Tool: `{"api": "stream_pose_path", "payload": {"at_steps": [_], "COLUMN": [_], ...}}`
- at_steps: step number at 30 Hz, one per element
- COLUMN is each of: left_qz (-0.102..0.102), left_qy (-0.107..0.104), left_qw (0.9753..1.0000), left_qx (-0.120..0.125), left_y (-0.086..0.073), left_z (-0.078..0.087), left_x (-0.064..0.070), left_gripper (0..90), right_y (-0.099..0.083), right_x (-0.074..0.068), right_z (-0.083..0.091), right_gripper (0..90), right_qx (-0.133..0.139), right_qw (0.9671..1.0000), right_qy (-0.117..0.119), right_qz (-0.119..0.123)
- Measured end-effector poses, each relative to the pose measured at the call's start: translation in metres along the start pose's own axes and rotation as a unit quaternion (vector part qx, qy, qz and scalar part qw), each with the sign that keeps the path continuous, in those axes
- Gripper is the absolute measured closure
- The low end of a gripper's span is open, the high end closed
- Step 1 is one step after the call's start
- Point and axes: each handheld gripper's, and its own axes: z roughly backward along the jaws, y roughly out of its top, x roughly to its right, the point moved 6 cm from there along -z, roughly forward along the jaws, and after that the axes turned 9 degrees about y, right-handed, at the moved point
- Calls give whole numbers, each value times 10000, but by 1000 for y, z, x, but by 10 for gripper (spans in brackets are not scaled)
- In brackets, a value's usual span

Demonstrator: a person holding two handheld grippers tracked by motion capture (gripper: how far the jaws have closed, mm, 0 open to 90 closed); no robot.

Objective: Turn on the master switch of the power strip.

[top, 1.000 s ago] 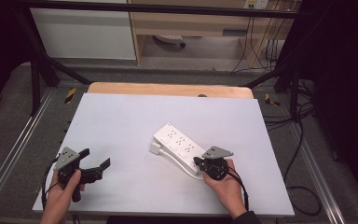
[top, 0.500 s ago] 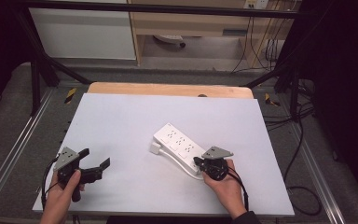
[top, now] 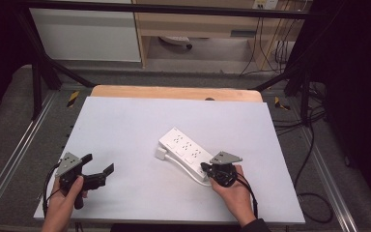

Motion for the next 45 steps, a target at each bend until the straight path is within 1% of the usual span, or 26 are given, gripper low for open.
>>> {"api": "stream_pose_path", "payload": {"at_steps": [6, 11, 17, 21, 22, 31, 45], "left_qz": [56, 31, 19, 41, 1, 43, 29], "left_qy": [11, 56, 60, 75, 90, 89, 123], "left_qw": [10000, 10000, 10000, 10000, 10000, 10000, 9999], "left_qx": [31, 36, 16, 4, 15, 13, 32], "left_y": [1, 1, 0, 0, 0, 0, 0], "left_z": [0, 1, 1, 1, 2, 1, 2], "left_x": [-3, -3, -4, -4, -4, -4, -5], "left_gripper": [61, 61, 61, 61, 61, 61, 61], "right_y": [0, 0, 0, 1, 1, 1, 1], "right_x": [0, 0, 0, 1, 0, 1, 2], "right_z": [0, 0, 0, 1, 1, 1, 2], "right_gripper": [900, 900, 900, 900, 900, 900, 900], "right_qx": [3, 8, 10, 36, 42, 52, 57], "right_qw": [10000, 10000, 10000, 10000, 10000, 10000, 9999], "right_qy": [31, 30, 29, 42, 43, 54, 76], "right_qz": [-8, -17, -16, -53, -38, -60, -69]}}
